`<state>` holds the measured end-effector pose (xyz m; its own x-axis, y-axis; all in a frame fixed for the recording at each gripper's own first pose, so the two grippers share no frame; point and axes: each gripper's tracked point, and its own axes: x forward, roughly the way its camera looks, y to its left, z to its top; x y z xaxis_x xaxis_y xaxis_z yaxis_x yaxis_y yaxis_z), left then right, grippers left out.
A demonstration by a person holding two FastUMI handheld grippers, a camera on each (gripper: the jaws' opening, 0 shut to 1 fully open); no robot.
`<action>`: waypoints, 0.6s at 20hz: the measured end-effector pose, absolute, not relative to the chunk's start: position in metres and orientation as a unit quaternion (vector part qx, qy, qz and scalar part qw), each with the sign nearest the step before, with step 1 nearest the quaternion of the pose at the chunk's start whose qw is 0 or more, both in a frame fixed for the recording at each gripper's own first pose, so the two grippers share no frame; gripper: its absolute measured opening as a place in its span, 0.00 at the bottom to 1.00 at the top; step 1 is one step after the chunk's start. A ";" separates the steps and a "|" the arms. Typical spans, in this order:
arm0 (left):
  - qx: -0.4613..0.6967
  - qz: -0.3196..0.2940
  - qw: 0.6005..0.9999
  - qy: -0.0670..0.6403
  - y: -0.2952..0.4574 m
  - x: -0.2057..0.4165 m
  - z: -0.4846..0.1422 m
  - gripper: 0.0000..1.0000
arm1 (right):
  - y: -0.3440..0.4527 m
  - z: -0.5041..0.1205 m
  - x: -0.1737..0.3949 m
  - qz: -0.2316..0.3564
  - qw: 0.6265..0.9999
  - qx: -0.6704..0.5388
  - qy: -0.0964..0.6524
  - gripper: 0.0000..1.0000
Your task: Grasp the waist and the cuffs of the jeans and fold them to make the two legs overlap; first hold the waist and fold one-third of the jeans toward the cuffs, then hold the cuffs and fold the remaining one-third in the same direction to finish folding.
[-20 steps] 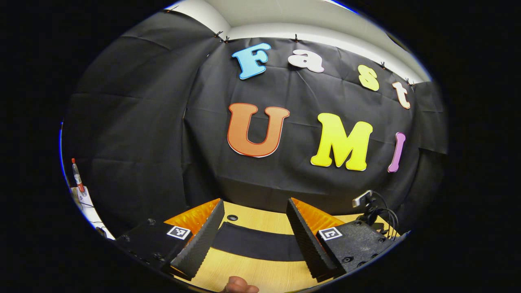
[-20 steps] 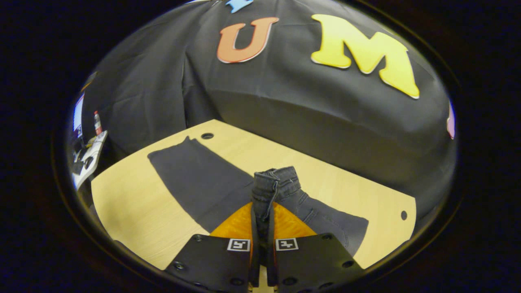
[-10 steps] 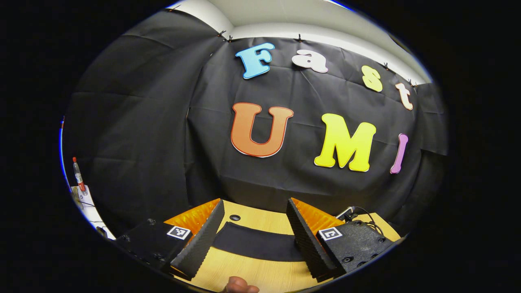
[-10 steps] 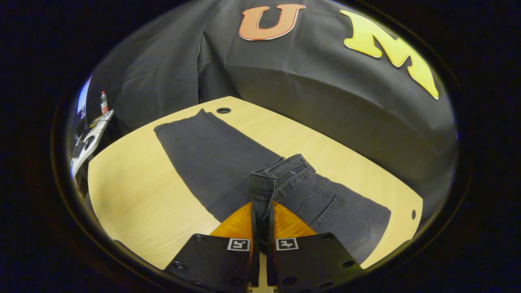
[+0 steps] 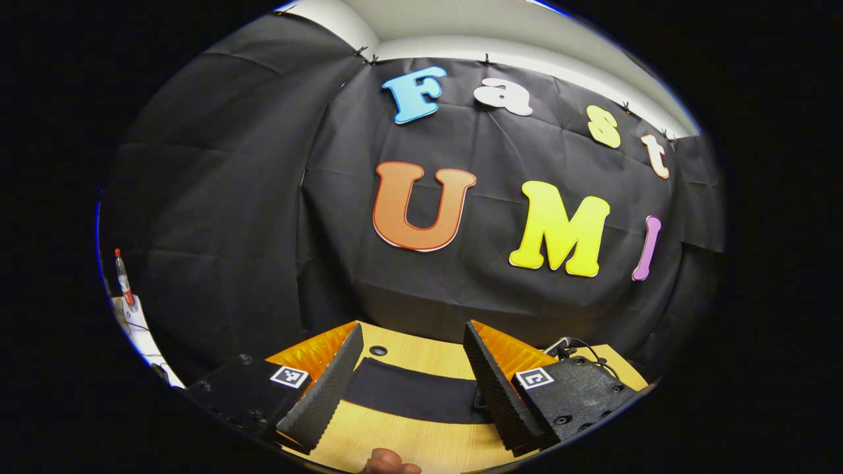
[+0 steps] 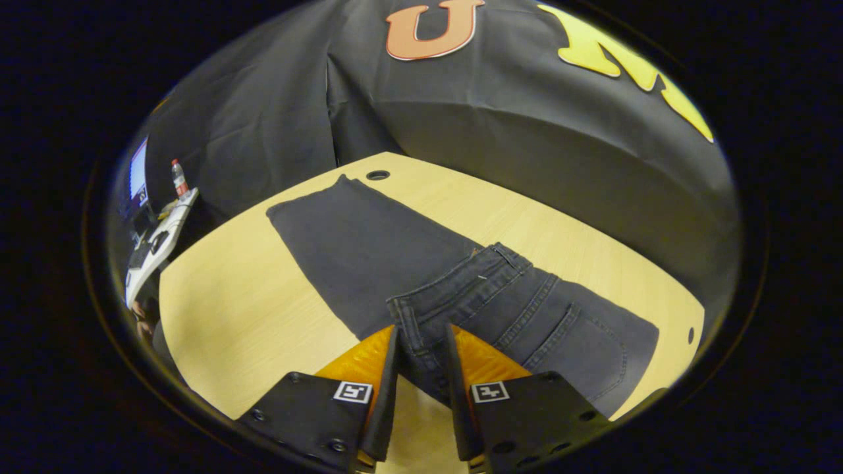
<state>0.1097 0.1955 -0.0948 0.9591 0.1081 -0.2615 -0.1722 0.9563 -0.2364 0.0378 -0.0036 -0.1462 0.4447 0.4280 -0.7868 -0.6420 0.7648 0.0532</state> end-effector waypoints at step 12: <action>-0.489 0.124 0.842 0.191 0.227 0.111 -0.228 0.99 | -0.060 0.016 0.087 0.274 0.921 -0.098 0.258 1.00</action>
<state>0.1112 0.2267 -0.2279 0.8969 0.0219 -0.4417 -0.3943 0.4920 -0.7762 0.0874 -0.0599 0.0156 0.7163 0.4548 -0.5292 -0.5558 0.8304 -0.0386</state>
